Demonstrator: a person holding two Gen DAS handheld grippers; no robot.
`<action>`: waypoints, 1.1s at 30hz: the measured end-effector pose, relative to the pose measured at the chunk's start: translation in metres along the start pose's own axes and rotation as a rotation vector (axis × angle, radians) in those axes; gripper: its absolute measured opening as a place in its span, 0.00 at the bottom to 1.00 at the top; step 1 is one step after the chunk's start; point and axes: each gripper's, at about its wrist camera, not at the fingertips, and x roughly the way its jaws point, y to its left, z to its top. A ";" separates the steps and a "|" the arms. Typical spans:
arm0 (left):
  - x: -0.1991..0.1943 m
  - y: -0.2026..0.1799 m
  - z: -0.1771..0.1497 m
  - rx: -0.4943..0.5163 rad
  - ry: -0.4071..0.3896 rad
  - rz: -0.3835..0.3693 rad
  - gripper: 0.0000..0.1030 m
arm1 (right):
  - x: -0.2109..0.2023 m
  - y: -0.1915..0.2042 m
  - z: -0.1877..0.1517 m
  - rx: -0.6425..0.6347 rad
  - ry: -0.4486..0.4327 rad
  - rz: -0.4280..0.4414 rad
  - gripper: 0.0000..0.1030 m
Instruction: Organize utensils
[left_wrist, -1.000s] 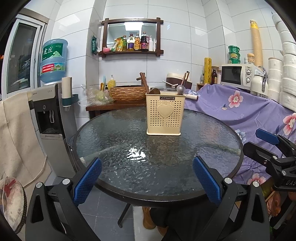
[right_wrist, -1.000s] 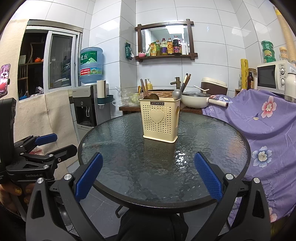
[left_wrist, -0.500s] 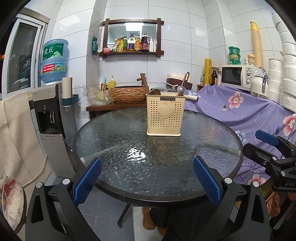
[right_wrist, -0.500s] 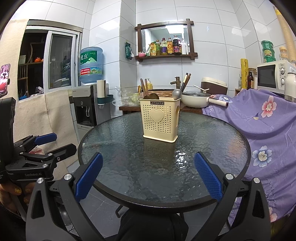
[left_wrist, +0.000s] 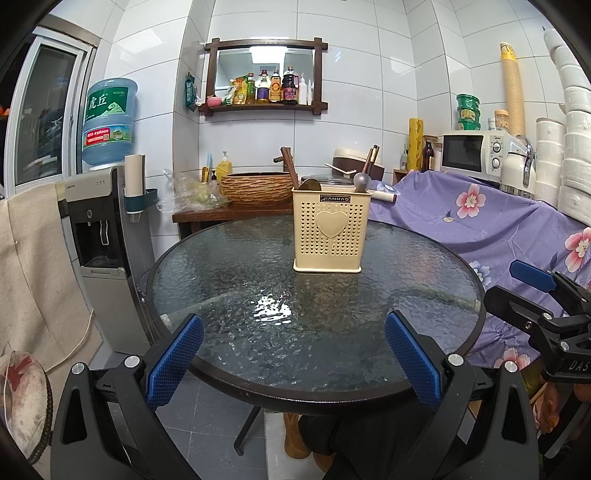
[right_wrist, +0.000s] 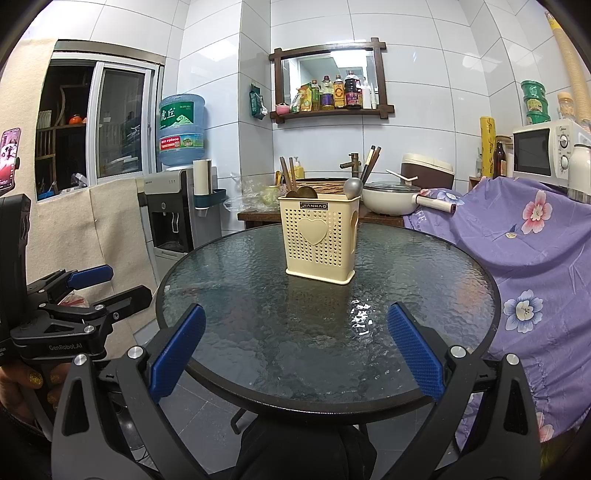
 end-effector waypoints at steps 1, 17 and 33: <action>0.000 0.000 0.000 0.000 -0.001 0.001 0.94 | 0.000 0.000 0.000 -0.001 0.000 0.001 0.94; -0.009 -0.010 -0.002 0.009 -0.064 0.023 0.94 | -0.018 0.004 -0.011 0.001 -0.076 -0.058 0.94; -0.019 -0.018 -0.010 -0.014 -0.108 0.018 0.94 | -0.038 0.009 -0.020 -0.015 -0.133 -0.095 0.94</action>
